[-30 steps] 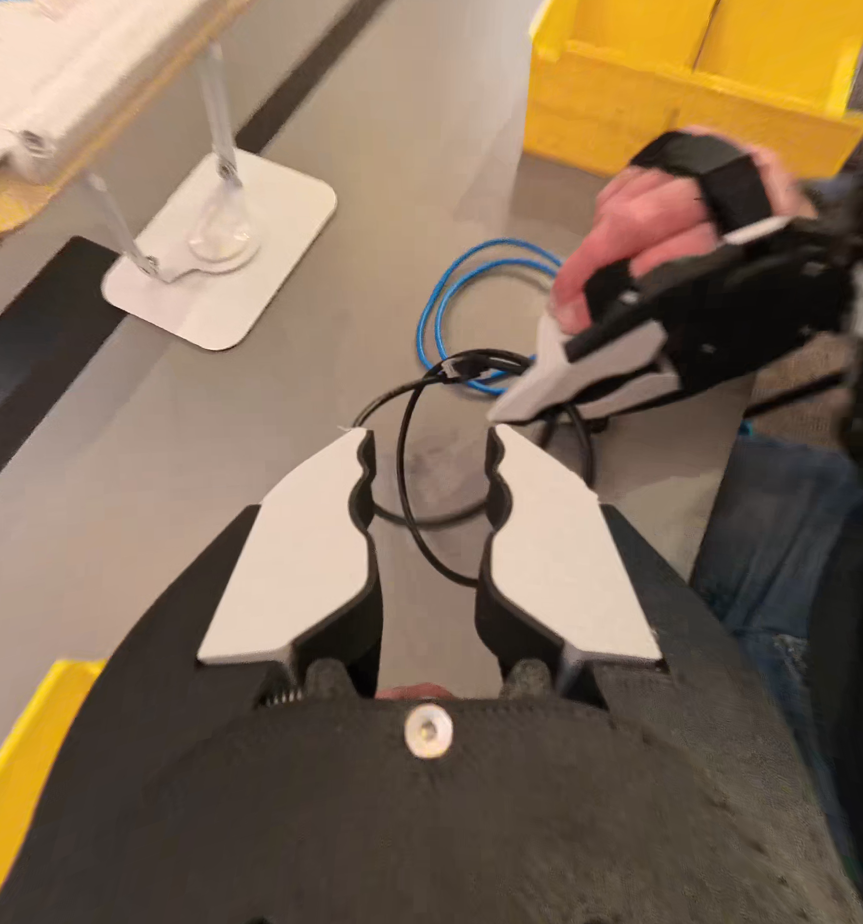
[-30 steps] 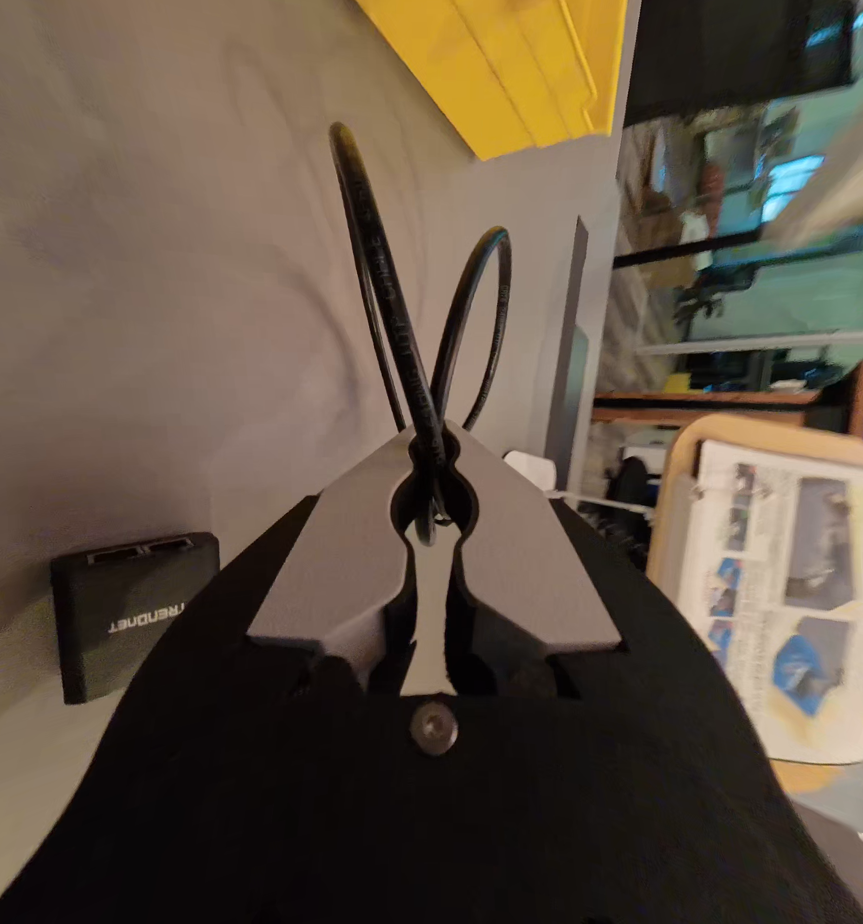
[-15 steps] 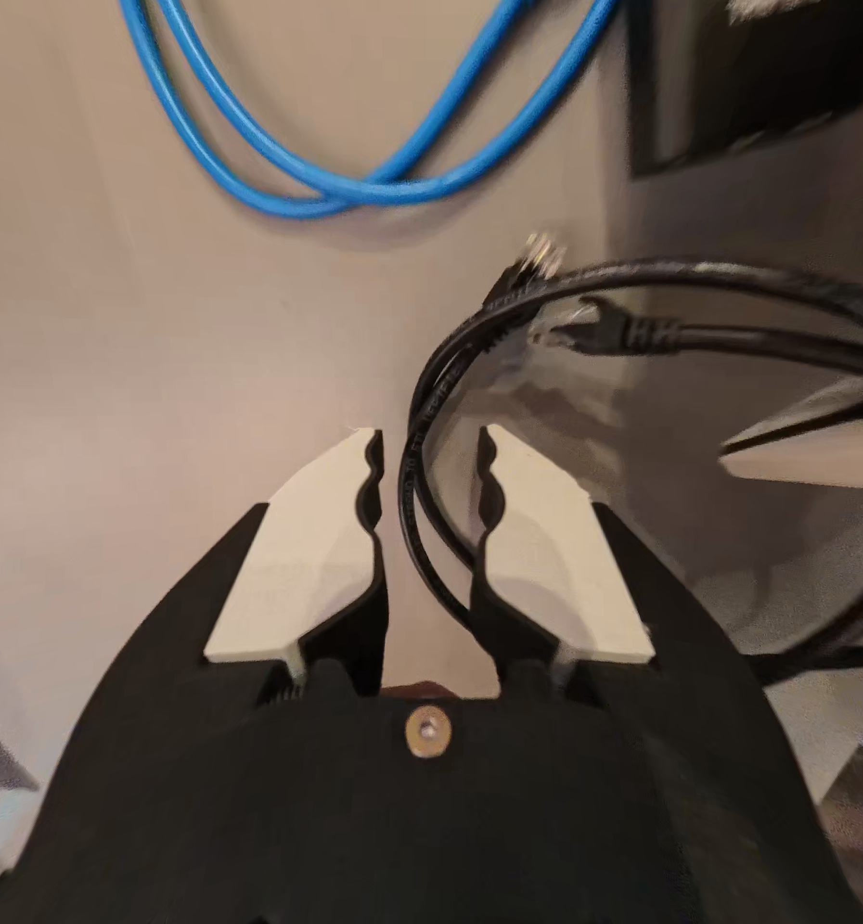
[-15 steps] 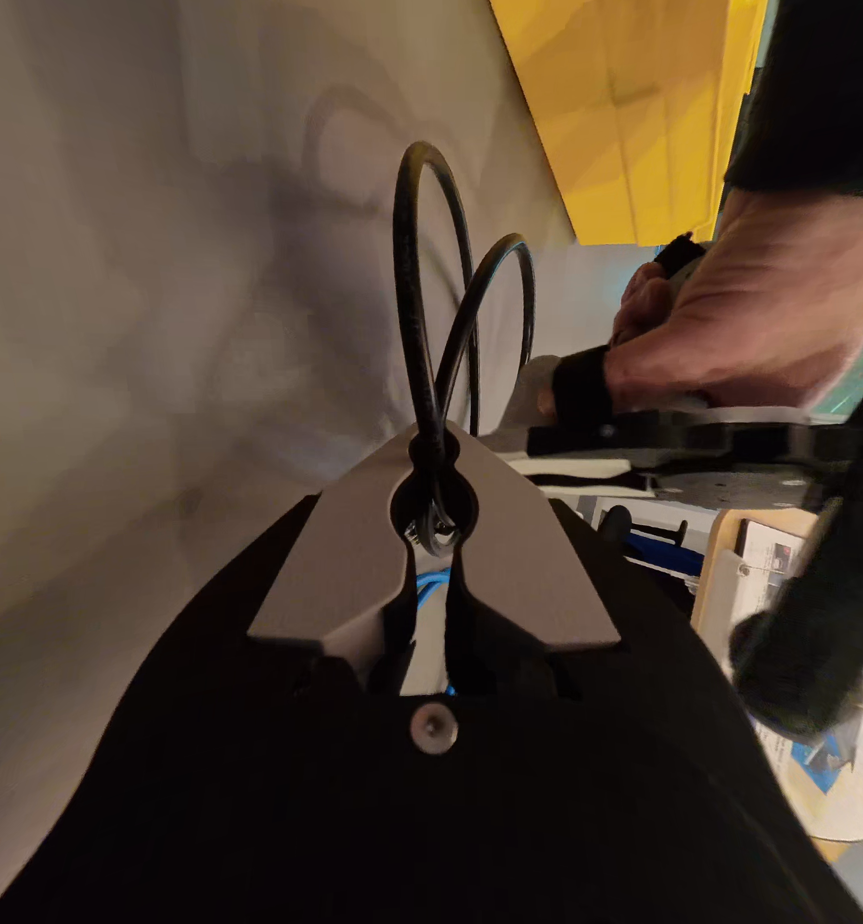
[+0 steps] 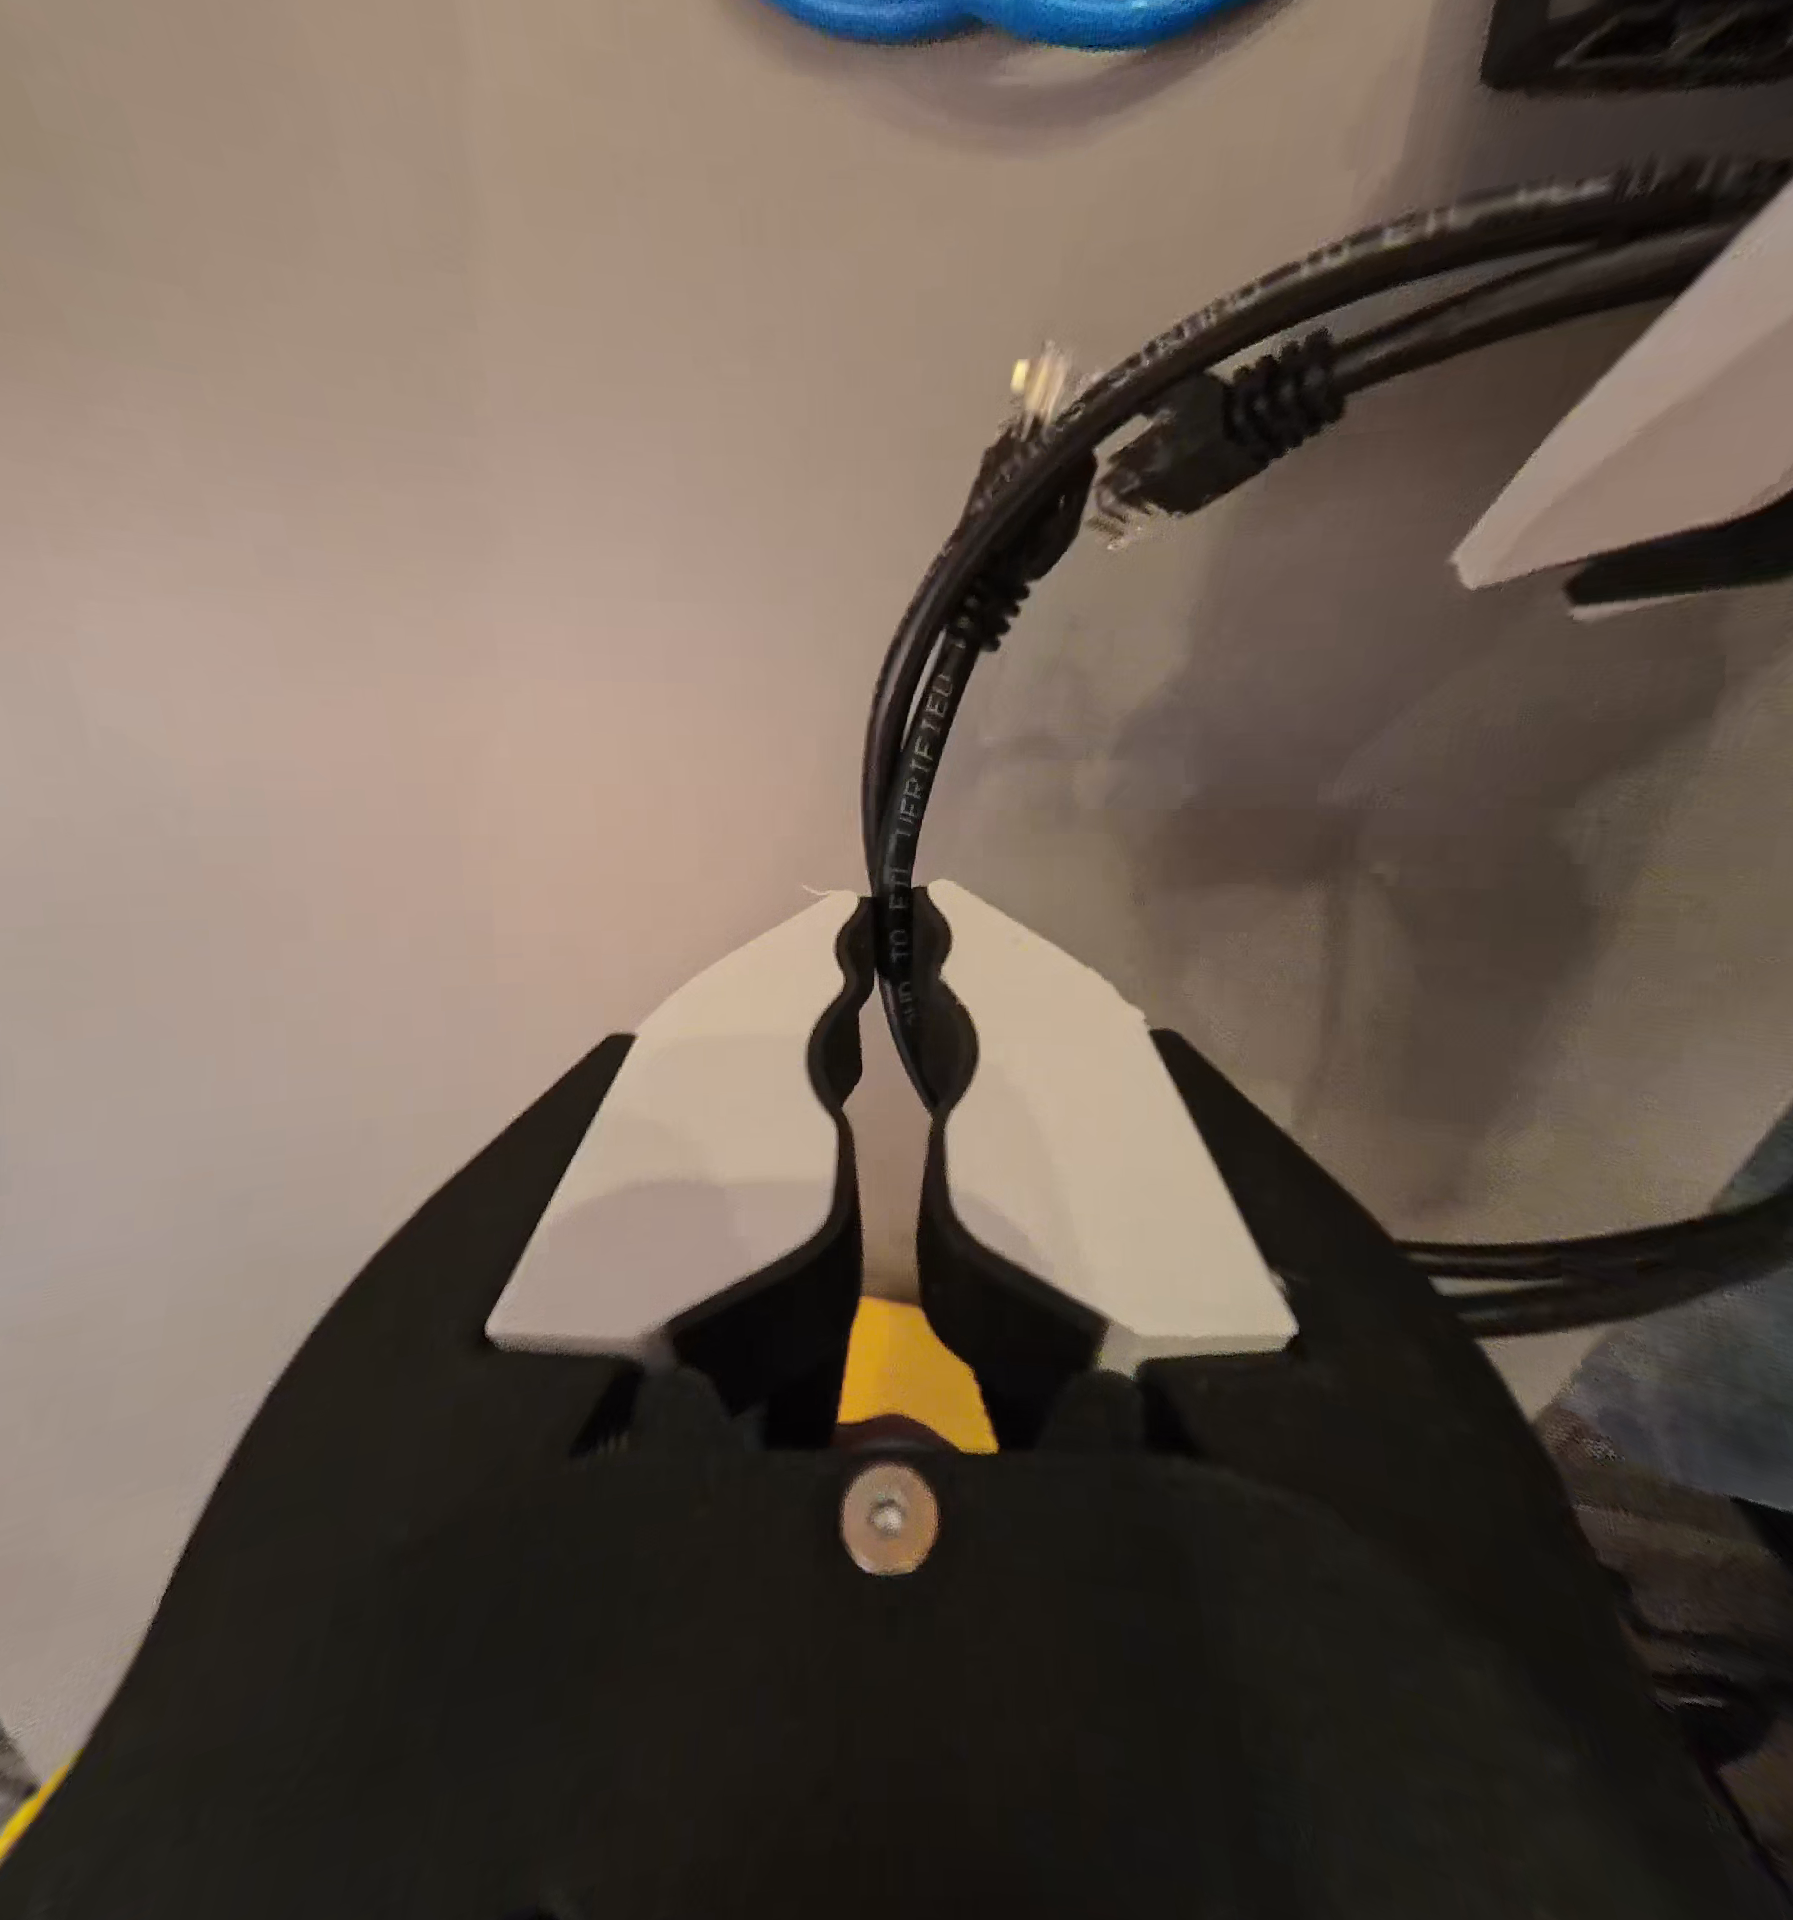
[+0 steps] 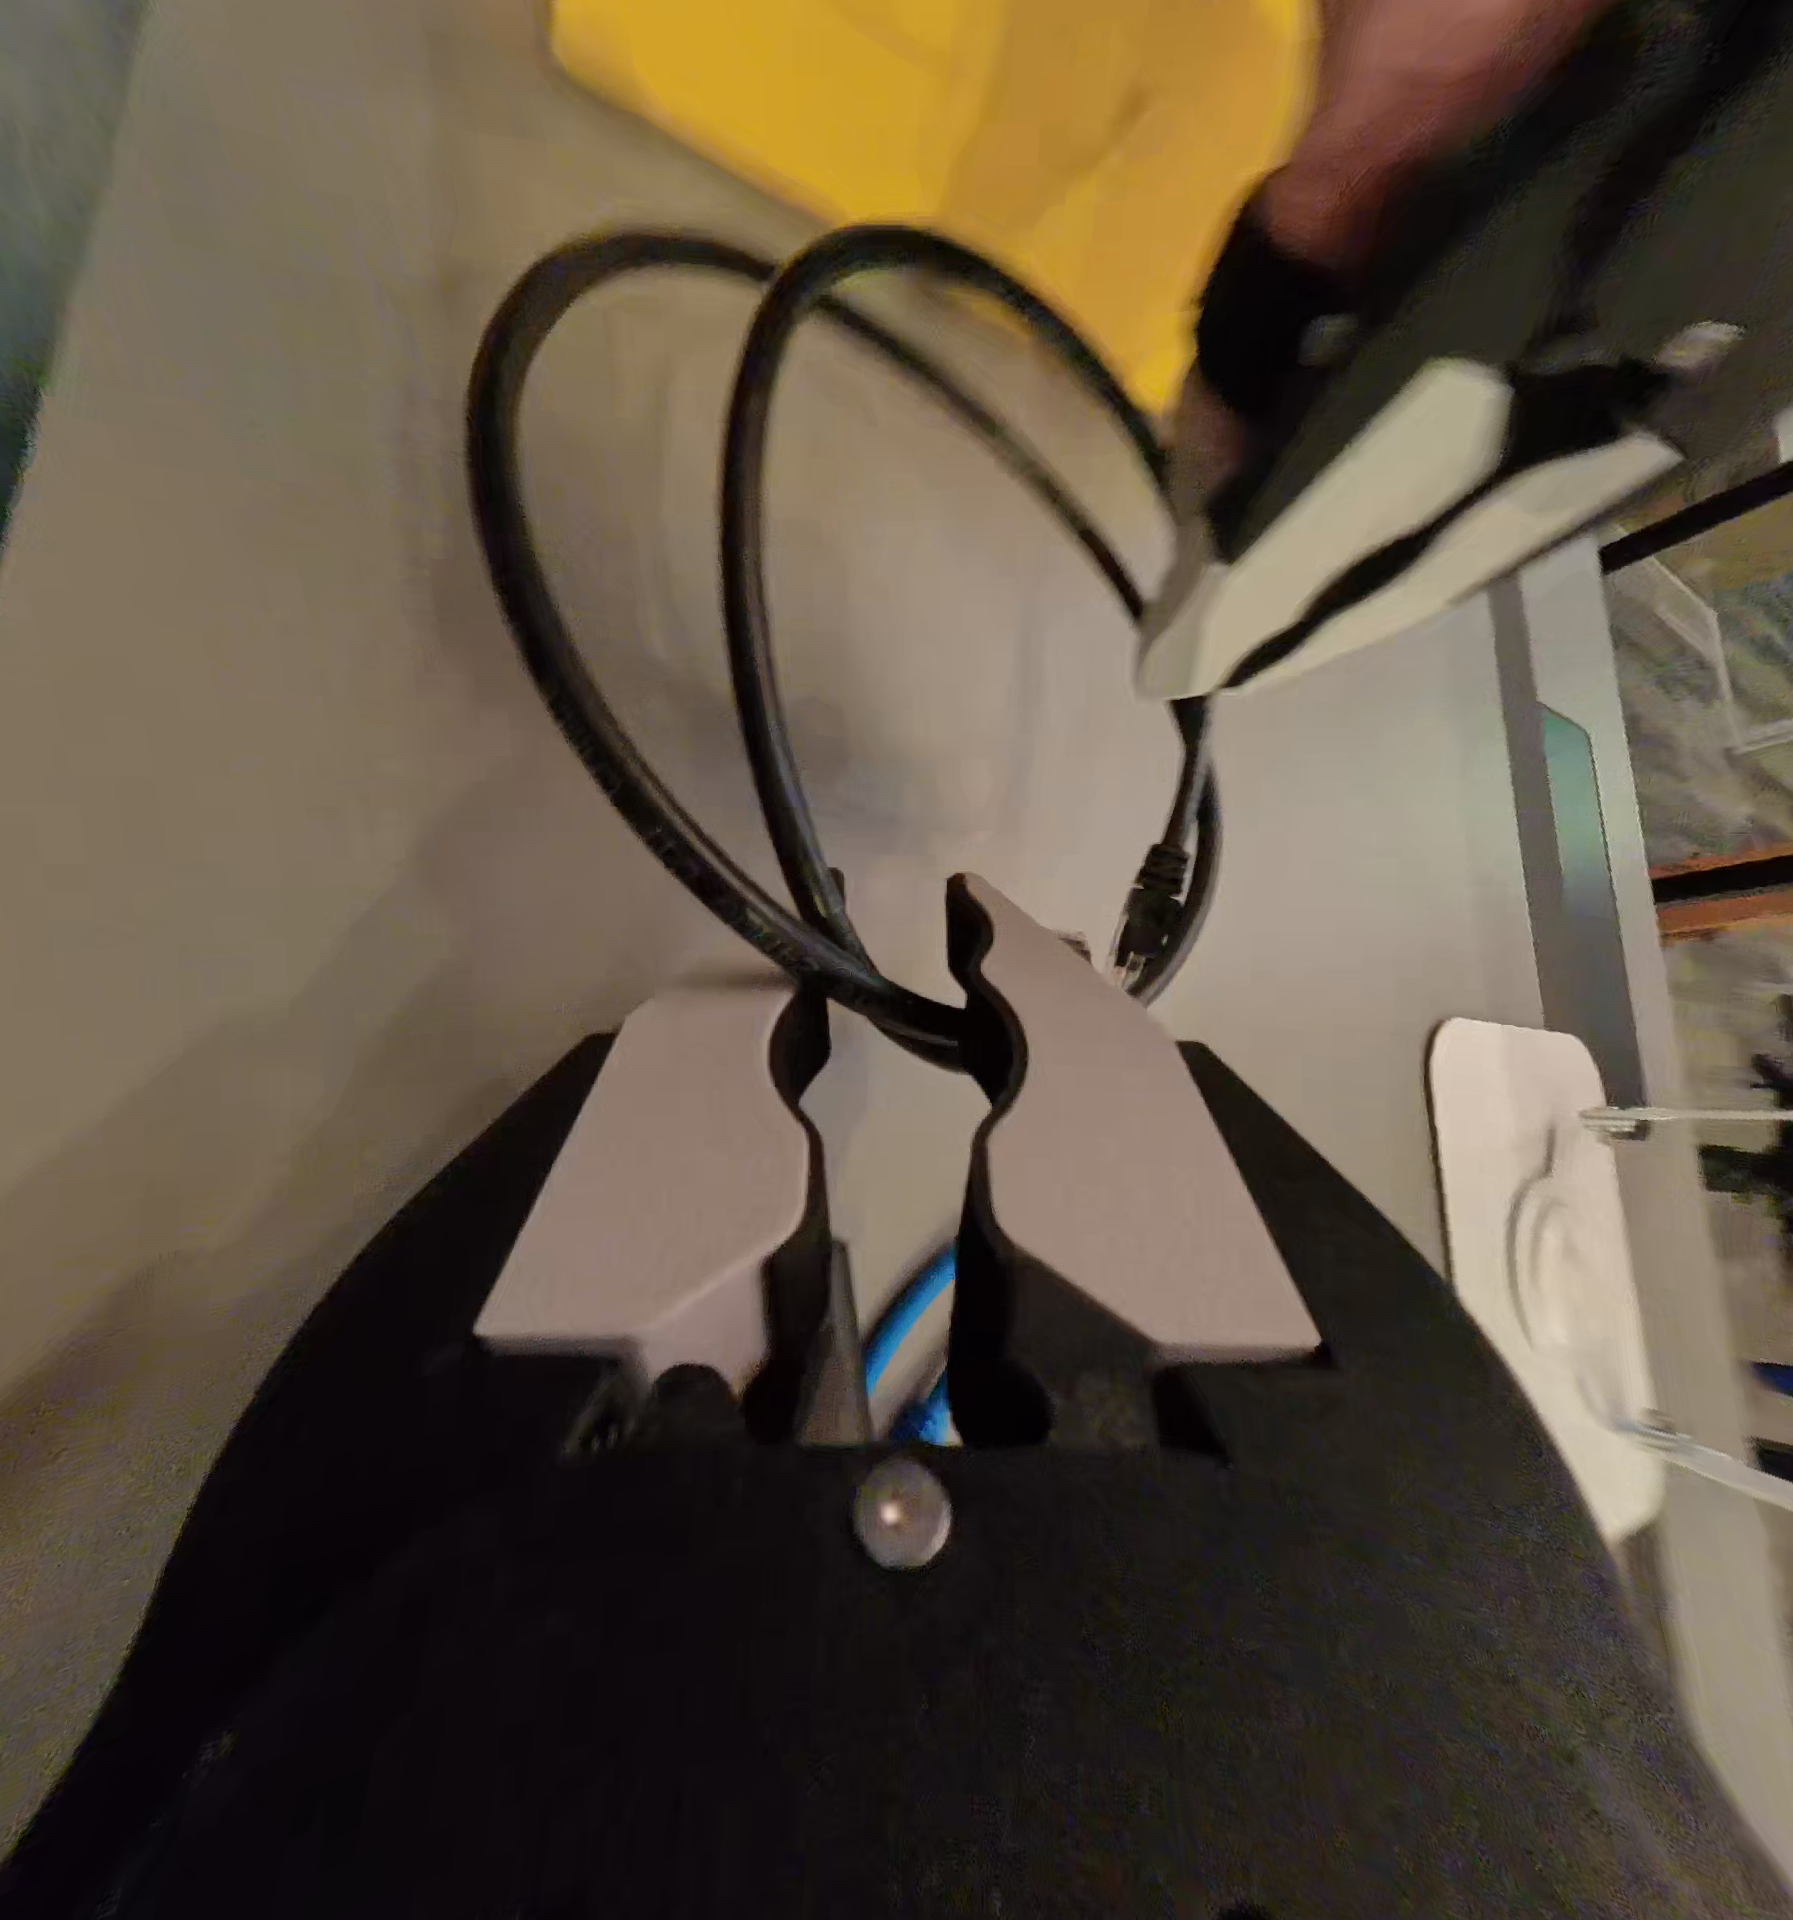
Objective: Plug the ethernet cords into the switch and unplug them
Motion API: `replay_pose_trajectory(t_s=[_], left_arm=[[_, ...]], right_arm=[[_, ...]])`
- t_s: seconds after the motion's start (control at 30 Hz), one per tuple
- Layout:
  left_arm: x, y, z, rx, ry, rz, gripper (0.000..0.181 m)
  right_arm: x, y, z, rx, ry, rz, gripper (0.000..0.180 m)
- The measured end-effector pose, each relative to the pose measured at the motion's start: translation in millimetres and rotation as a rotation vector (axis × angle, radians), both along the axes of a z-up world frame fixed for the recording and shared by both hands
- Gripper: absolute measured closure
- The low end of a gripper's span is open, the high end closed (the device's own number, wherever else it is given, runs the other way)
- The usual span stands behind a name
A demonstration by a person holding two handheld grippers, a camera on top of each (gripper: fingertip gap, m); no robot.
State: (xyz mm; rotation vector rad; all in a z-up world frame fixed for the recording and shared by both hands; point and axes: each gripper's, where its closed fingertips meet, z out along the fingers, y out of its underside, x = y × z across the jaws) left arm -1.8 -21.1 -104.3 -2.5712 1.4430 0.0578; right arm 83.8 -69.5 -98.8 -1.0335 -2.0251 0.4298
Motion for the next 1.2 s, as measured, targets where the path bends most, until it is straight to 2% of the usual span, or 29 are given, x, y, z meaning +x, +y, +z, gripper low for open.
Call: replay_pose_trajectory(t_s=[0.03,0.17,0.23,0.33,0.4,0.47,0.6,0.7,0.8,0.9,1.03,1.13,1.2], left_arm=[[-3,-2,4,-0.002,0.002,0.012,0.175],[-13,-10,17,-0.017,-0.038,0.084,0.175],[-18,-10,25,0.007,-0.058,0.114,0.175],[-15,-13,37,0.008,-0.126,0.139,0.175],[-19,-13,38,0.019,-0.082,0.143,0.175],[-24,-13,36,0.029,-0.042,0.138,0.175],[-22,-13,37,0.017,-0.129,0.172,0.175],[-13,-14,41,-0.005,-0.227,0.201,0.175],[-2,-15,45,-0.027,-0.297,0.217,0.175],[8,-18,50,-0.058,-0.375,0.234,0.175],[20,-22,60,-0.11,-0.516,0.268,0.175],[27,-24,67,-0.132,-0.619,0.281,0.175],[27,-25,69,-0.125,-0.631,0.275,0.175]], right_arm=[[-5,2,11,-0.056,0.043,-0.007,0.159],[-17,22,31,-0.138,0.12,-0.07,0.141],[-16,27,20,-0.184,0.039,-0.087,0.132],[-7,23,9,-0.26,-0.064,-0.047,0.132],[8,15,-1,-0.285,-0.208,0.001,0.128],[13,4,14,-0.347,-0.182,0.076,0.124],[20,24,44,-0.326,-0.073,0.037,0.132],[3,31,63,-0.327,0.052,-0.005,0.139],[-18,29,53,-0.225,0.084,-0.02,0.141],[-30,48,29,-0.041,0.064,-0.092,0.142],[-36,51,24,0.017,0.131,-0.089,0.149],[-33,53,13,-0.067,0.08,-0.093,0.153],[-29,50,13,-0.188,0.089,-0.077,0.16]])
